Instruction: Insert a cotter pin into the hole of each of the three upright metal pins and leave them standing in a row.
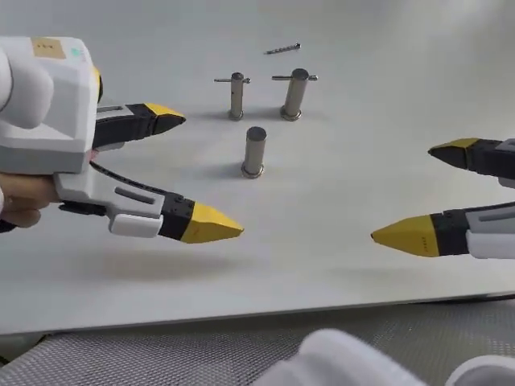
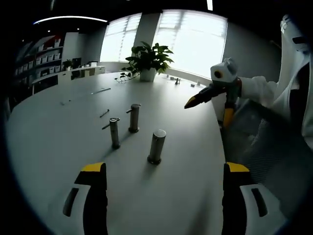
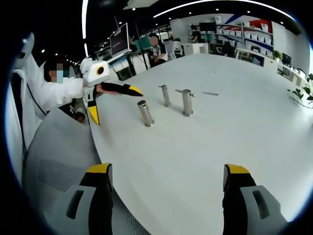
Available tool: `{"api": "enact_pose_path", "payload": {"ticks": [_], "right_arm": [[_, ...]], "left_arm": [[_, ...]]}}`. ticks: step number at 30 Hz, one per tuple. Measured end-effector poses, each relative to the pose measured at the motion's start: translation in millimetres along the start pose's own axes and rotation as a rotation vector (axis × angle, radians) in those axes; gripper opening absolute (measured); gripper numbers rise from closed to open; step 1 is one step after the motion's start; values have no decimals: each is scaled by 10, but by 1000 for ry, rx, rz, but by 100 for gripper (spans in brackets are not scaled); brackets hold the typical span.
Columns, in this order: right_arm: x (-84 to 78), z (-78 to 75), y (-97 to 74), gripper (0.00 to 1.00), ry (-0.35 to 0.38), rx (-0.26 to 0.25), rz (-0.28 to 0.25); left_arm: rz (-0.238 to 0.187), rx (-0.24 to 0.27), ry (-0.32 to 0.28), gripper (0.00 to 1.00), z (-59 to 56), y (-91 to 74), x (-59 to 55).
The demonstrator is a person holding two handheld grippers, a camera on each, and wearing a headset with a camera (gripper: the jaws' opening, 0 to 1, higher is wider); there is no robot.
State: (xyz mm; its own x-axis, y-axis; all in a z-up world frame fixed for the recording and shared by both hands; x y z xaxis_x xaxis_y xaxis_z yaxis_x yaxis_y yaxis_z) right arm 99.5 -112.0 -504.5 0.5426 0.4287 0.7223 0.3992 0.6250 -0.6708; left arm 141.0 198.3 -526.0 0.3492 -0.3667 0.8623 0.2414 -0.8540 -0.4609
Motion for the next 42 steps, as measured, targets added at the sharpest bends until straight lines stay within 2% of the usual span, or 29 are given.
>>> {"api": "enact_pose_path", "payload": {"ticks": [2,3,5,6,9,14,15,17,19,21,23,24,25,27,31,32,34,37,41,42], "right_arm": [[26,-18,-16,92,-8,-2,4],[46,-35,-27,92,-14,-5,5],[81,-62,-42,91,-26,-5,8],[116,-90,-50,89,-59,-9,3],[183,-182,-76,83,-99,-20,38],[352,-333,-113,81,-158,-20,81],[426,-393,-126,81,-203,-19,111],[526,-480,-131,80,-242,-18,138],[626,-580,-121,80,-289,-11,172],[726,-642,-95,79,-324,-4,192],[812,-699,-62,78,-333,-2,201],[837,-716,-54,77,-341,-4,206],[956,-770,-23,74,-389,-15,214],[1091,-818,30,69,-406,-10,210],[1300,-895,162,62,-428,18,212],[1349,-903,216,61,-440,41,219],[1415,-925,280,59,-480,55,235],[1531,-980,419,58,-530,65,272],[1632,-1055,624,57,-613,79,369],[1651,-1064,664,57,-621,80,374]], "left_arm": [[-3,9,-6,99,-34,-25,10],[-3,15,0,99,-103,-23,34],[-3,22,-1,99,-169,-31,56],[-6,26,-8,99,-187,-48,56],[-13,43,-20,99,-212,-94,40],[-19,59,-32,99,-275,-161,11],[-24,61,-35,99,-302,-184,4],[-27,75,-39,99,-324,-193,-4],[-28,89,-31,99,-333,-202,-7],[-34,94,-47,99,-323,-201,2],[-47,100,-55,99,-346,-212,13],[-53,102,-59,99,-307,-261,-21],[-54,104,-62,99,-287,-285,-38],[-58,108,-65,99,-293,-315,-44],[-62,117,-81,99,-321,-345,-39],[-63,119,-83,99,-328,-353,-42],[-70,117,-91,99,-336,-358,-56],[-58,129,-116,99,-333,-358,-128],[-68,140,-132,99,-360,-376,-140],[-71,142,-133,99,-368,-382,-138]]}}
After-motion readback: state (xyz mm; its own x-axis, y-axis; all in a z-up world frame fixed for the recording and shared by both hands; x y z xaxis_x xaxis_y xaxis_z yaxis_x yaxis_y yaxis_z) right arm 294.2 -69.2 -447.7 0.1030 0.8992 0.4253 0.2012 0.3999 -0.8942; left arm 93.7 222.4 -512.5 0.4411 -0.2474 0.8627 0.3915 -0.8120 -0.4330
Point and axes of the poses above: the centre of the closed fingertips' face, and the gripper's own axes: y roughly forward along the fingers, z roughly to its left, x roughly out of its top, the point moved 9 cm from there along -y, roughly backward along the fingers
